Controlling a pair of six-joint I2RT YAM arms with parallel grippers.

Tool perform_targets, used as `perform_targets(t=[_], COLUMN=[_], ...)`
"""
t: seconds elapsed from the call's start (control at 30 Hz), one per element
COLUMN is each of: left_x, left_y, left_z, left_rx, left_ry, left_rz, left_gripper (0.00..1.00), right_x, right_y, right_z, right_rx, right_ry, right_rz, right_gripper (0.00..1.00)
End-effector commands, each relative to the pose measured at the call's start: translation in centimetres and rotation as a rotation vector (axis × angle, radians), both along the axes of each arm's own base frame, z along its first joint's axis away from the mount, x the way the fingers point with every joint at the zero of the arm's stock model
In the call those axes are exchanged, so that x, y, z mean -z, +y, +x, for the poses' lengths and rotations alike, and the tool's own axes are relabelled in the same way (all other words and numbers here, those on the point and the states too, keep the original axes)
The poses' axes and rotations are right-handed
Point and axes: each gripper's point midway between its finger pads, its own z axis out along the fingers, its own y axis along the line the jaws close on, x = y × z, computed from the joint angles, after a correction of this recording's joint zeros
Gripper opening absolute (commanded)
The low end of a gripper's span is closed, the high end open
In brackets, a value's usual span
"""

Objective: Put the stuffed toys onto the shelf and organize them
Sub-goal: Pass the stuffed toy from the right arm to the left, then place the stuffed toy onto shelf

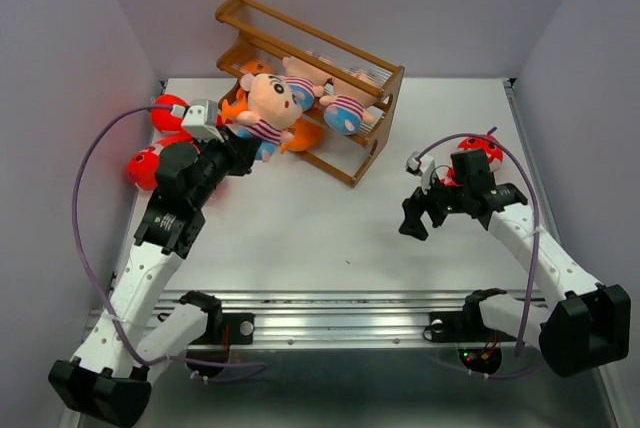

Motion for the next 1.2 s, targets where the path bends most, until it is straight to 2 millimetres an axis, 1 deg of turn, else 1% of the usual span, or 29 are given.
perform_targets(t=[0.0, 0.07, 0.1, 0.13, 0.17, 0.27, 0.3, 0.33, 0.37, 0.4, 0.47, 0.5, 0.57, 0.6, 0.67, 0.7, 0.77, 0.8, 0.87, 0.9, 0.93, 1.1, 1.17], left_x=[-2.1, -1.9, -2.4, -2.1, -2.2, -1.6, -1.1, 0.5, 0.0, 1.4, 2.0, 2.4, 2.6, 2.6, 2.7, 2.6, 2.7, 2.8, 3.1, 2.6, 3.6, 4.2, 4.3], left_y=[4.1, 5.6, 6.2, 7.3, 8.2, 9.6, 9.6, 10.2, 10.4, 10.5, 10.4, 10.4, 10.3, 10.5, 10.8, 11.0, 11.1, 11.1, 11.1, 11.1, 11.2, 11.4, 11.3], left_z=[3.2, 4.3, 5.1, 5.6, 6.5, 7.9, 8.8, 10.8, 10.9, 11.9, 12.9, 13.8, 14.6, 15.5, 16.4, 17.2, 18.1, 19.0, 19.8, 20.4, 21.1, 23.6, 24.2], left_rx=[-0.096, -0.134, -0.148, -0.167, -0.183, -0.187, -0.163, -0.145, -0.148, -0.146, -0.125, -0.121, -0.105, -0.105, -0.115, -0.119, -0.119, -0.118, -0.109, -0.106, -0.104, -0.091, -0.082], left_ry=[-0.062, -0.058, -0.085, -0.075, -0.092, -0.079, -0.061, -0.014, -0.028, 0.007, 0.024, 0.038, 0.045, 0.049, 0.058, 0.061, 0.070, 0.076, 0.089, 0.089, 0.113, 0.148, 0.151], left_rz=[-0.080, -0.123, -0.141, -0.173, -0.187, -0.216, -0.236, -0.254, -0.253, -0.248, -0.245, -0.245, -0.247, -0.247, -0.255, -0.259, -0.267, -0.270, -0.274, -0.275, -0.277, -0.270, -0.263], left_gripper=[0.00, 0.00, 0.00, 0.00, 0.00, 0.00, 0.00, 0.00, 0.00, 0.00, 0.00, 0.00, 0.00, 0.00, 0.00, 0.00, 0.00, 0.00, 0.00, 0.00, 0.00, 0.00, 0.00], right_x=[-0.1, 0.0, 0.0, -0.3, -0.3, -0.4, -0.3, -0.3, -0.3, -0.4, -0.3, -0.3, -0.3, -0.2, -0.2, -0.2, -0.1, 0.0, 0.0, 0.0, 0.1, 0.2, 0.3], right_y=[0.7, 0.6, 0.6, 0.7, 0.7, 0.4, 0.4, 0.2, 0.2, 0.2, 0.1, 0.1, 0.1, 0.1, 0.0, 0.0, 0.0, 0.0, 0.0, 0.0, -0.1, -0.2, -0.2], right_z=[0.7, 0.5, 0.3, 0.2, 0.2, 0.2, 0.3, 0.3, 0.3, 0.3, 0.3, 0.3, 0.4, 0.3, 0.4, 0.4, 0.4, 0.4, 0.4, 0.4, 0.4, 0.4, 0.4], right_rx=[-0.048, -0.054, -0.058, -0.063, -0.062, -0.056, -0.055, -0.050, -0.051, -0.051, -0.049, -0.047, -0.047, -0.048, -0.047, -0.045, -0.045, -0.045, -0.045, -0.044, -0.044, -0.040, -0.040], right_ry=[-0.052, -0.068, -0.065, -0.072, -0.079, -0.095, -0.098, -0.102, -0.105, -0.106, -0.108, -0.107, -0.110, -0.110, -0.107, -0.108, -0.106, -0.104, -0.104, -0.103, -0.101, -0.103, -0.098], right_rz=[0.043, 0.033, 0.039, 0.047, 0.045, 0.033, 0.029, 0.022, 0.022, 0.022, 0.018, 0.015, 0.014, 0.013, 0.011, 0.011, 0.008, 0.008, 0.006, 0.004, 0.004, -0.002, -0.003], right_gripper=[1.00, 1.00, 1.00, 1.00, 1.00, 1.00, 1.00, 1.00, 1.00, 1.00, 1.00, 1.00, 1.00, 1.00, 1.00, 1.00, 1.00, 1.00, 1.00, 1.00, 1.00, 1.00, 1.00])
